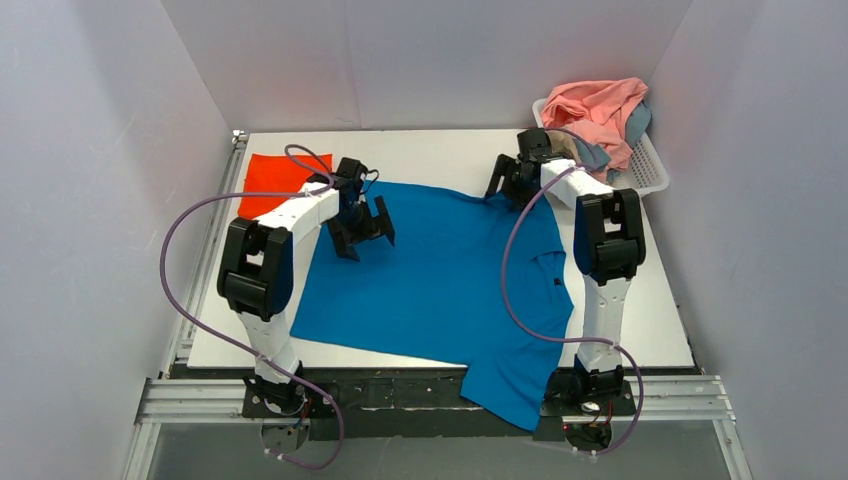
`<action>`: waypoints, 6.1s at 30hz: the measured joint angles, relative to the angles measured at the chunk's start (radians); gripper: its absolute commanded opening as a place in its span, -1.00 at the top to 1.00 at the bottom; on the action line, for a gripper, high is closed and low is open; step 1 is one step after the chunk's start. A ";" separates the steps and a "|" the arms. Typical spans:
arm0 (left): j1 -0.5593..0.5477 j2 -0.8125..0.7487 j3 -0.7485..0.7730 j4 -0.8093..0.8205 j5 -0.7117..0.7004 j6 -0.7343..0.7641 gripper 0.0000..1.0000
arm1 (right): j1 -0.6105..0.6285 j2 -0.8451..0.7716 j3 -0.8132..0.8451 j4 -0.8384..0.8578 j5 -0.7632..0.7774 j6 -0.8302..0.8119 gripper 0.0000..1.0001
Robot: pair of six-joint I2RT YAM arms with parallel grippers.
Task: Fold and stack the t-shirts
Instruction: Flatten out the tshirt
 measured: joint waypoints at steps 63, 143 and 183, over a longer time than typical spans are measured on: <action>0.185 0.150 0.055 -0.089 0.040 0.041 -0.96 | 0.032 -0.121 -0.157 -0.170 0.049 -0.045 -0.68; 0.388 -0.405 -0.623 0.009 -0.235 -0.224 0.37 | 0.142 -0.517 -0.354 -0.122 0.027 -0.142 -0.67; 0.393 -0.499 -0.692 -0.038 -0.267 -0.238 1.00 | 0.835 -0.880 -0.853 -0.437 -0.059 -0.033 -0.39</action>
